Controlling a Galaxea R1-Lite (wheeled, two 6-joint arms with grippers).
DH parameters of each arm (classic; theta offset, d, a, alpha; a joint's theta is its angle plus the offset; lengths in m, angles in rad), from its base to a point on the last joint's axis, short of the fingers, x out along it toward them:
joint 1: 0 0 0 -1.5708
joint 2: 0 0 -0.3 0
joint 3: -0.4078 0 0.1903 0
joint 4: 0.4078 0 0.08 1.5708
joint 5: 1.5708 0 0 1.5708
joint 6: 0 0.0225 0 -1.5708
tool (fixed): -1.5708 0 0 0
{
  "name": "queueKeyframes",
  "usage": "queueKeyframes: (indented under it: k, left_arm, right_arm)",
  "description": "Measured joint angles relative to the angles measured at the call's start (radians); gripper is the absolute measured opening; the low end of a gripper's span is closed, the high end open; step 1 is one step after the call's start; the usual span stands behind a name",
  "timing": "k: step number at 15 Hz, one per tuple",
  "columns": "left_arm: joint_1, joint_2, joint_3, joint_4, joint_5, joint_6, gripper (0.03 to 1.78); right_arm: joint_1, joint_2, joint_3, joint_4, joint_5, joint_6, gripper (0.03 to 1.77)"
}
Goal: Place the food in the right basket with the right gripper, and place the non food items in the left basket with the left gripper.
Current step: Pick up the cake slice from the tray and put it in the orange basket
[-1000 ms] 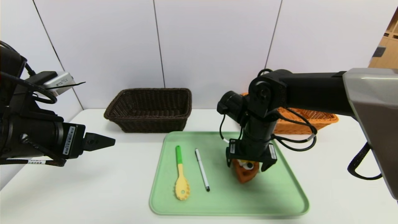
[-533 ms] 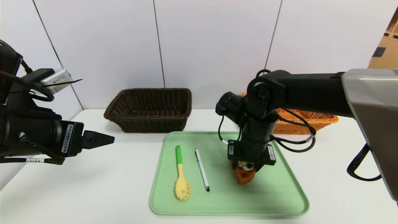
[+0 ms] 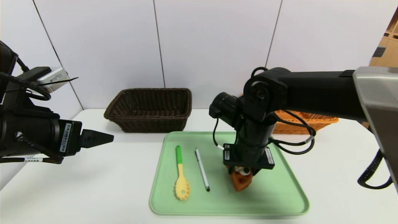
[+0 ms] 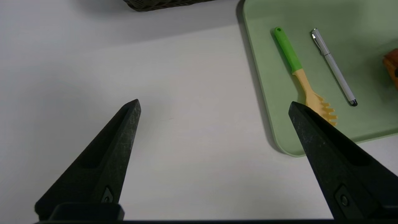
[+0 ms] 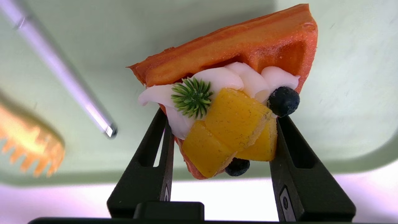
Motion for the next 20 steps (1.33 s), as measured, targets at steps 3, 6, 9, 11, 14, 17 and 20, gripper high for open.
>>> queueKeyframes:
  k: [3, 6, 9, 11, 14, 17, 20]
  left_arm:
    - [0.0, -0.007, 0.003, 0.001, 0.0, -0.001, 1.69]
    - [0.0, -0.019, 0.021, 0.0, 0.002, -0.002, 1.69]
    - [0.0, -0.029, 0.04, 0.001, 0.001, -0.001, 1.69]
    - [0.0, -0.033, 0.049, 0.001, 0.001, -0.001, 1.69]
    - [0.0, -0.04, 0.058, 0.0, 0.002, -0.002, 1.69]
    - [0.0, -0.046, 0.076, 0.0, 0.001, -0.001, 1.69]
    - [0.0, -0.051, 0.089, 0.0, 0.0, -0.001, 1.69]
  right_arm:
    - [0.051, -0.051, -0.001, 0.047, -0.009, -0.005, 0.85]
    - [0.075, -0.119, -0.003, 0.065, -0.04, -0.041, 0.85]
    - [0.038, -0.183, -0.007, 0.039, -0.158, -0.098, 0.85]
    - [-0.015, -0.221, -0.008, -0.037, -0.187, -0.128, 0.85]
    - [-0.116, -0.262, -0.014, -0.11, -0.191, -0.185, 0.85]
    - [-0.24, -0.284, -0.018, -0.285, -0.193, -0.314, 0.85]
    - [-0.329, -0.284, -0.019, -0.446, -0.189, -0.372, 0.85]
